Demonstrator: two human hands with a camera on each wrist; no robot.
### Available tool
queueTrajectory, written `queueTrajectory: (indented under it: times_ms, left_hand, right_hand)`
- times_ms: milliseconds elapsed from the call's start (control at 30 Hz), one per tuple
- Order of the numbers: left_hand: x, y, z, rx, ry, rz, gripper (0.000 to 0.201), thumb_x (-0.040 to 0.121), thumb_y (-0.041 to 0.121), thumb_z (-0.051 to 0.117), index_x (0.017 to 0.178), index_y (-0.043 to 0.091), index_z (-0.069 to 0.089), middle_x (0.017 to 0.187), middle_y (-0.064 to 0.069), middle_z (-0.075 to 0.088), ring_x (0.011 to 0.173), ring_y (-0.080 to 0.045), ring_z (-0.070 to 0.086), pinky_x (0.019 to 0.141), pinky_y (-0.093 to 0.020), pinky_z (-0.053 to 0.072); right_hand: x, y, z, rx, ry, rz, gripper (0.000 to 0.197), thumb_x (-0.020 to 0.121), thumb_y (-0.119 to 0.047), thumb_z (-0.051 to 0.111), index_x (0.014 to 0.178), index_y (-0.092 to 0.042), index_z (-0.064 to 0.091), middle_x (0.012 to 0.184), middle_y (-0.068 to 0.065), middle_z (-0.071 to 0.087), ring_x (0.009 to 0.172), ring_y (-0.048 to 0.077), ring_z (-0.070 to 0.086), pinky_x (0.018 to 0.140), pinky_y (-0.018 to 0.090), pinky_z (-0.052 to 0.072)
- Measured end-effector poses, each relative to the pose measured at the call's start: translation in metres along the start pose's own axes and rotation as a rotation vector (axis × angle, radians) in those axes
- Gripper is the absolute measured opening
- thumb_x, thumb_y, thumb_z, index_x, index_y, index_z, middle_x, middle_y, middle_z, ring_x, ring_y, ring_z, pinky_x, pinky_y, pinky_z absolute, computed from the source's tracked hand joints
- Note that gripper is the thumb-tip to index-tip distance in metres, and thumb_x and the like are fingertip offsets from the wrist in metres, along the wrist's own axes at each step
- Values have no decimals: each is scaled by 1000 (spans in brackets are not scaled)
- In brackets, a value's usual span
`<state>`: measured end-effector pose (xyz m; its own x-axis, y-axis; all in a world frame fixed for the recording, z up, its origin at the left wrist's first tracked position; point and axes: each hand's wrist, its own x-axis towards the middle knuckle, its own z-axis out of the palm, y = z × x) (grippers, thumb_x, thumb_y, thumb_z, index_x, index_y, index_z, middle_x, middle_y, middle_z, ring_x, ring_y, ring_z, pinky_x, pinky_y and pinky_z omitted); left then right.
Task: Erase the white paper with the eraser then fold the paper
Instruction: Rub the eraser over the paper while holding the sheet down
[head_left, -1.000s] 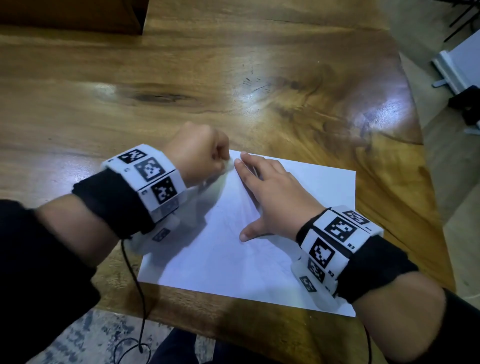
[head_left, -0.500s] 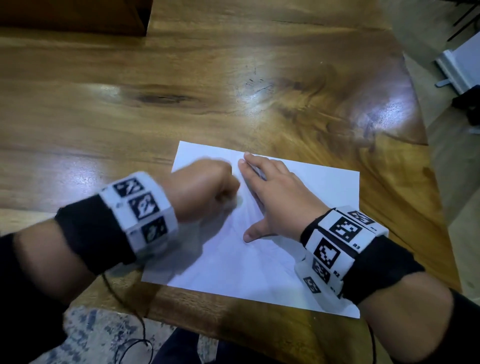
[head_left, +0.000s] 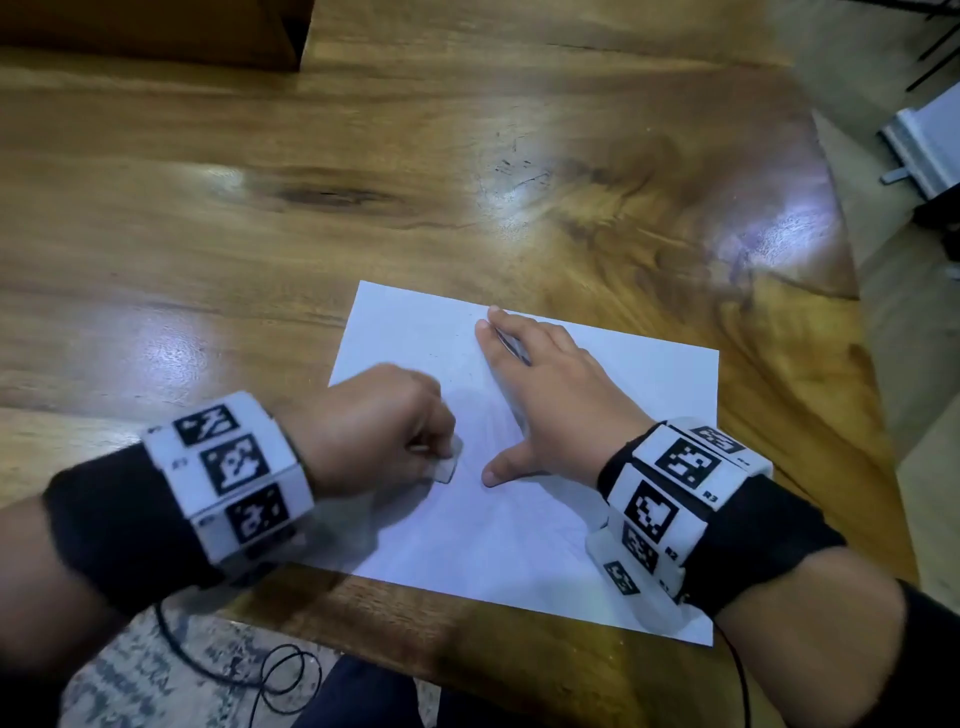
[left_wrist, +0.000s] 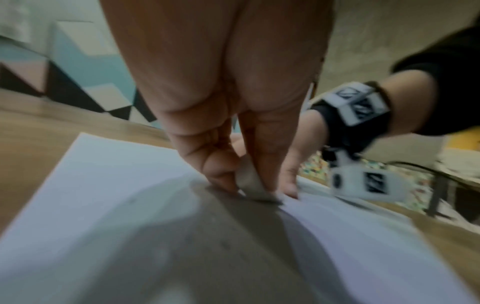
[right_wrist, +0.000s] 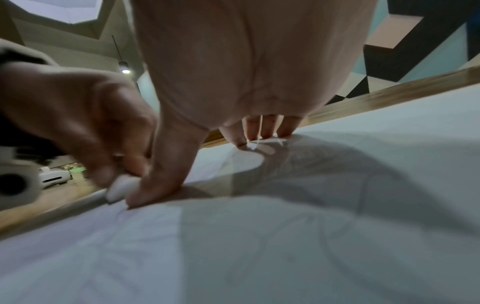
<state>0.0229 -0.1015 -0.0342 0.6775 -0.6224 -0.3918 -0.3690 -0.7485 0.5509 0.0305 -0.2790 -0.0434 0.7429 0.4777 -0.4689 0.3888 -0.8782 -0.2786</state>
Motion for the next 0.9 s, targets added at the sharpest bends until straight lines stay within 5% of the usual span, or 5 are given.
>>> queueTrajectory:
  times_ms: [200,333,433,633,900]
  left_hand:
    - [35,-2,-11,69,430,-167,10,79,14,58,77,5,63,84,-15,56,77,-32,54,71,-38,46]
    - [0,8,11,6,178,-12,24,80,23,59,58,17,54,68,-2,46,62,-20,45,55,-23,31]
    - [-3,9,5,-8,60,-25,12,77,25,66,71,15,64,72,-3,55,66,-16,47,54,-16,31]
    - [36,-2,-19,82,322,-212,13,78,10,56,89,9,61,85,-8,49,88,-32,53,75,-35,42]
    - [-11,6,8,62,32,-51,8,79,22,57,76,15,62,78,-2,49,73,-20,47,61,-24,36]
  right_hand:
    - [-1,0,-2,-12,5,-6,124,63,-56,76,150,-20,-5,157,-5,-11,142,16,-2,112,28,12]
    - [0,-2,-2,-8,-3,-1,125,63,-56,77,151,-19,-5,157,-5,-11,142,16,-1,112,29,13]
    - [0,-3,-2,-13,-4,13,126,63,-55,77,150,-18,-5,158,-5,-11,142,16,-2,113,29,13]
    - [-2,-5,-1,33,5,28,126,63,-51,79,150,-16,-4,158,-2,-10,143,17,-2,116,26,6]
    - [-2,-5,1,55,-3,31,126,65,-50,78,150,-15,-8,157,-3,-15,143,13,-7,113,20,1]
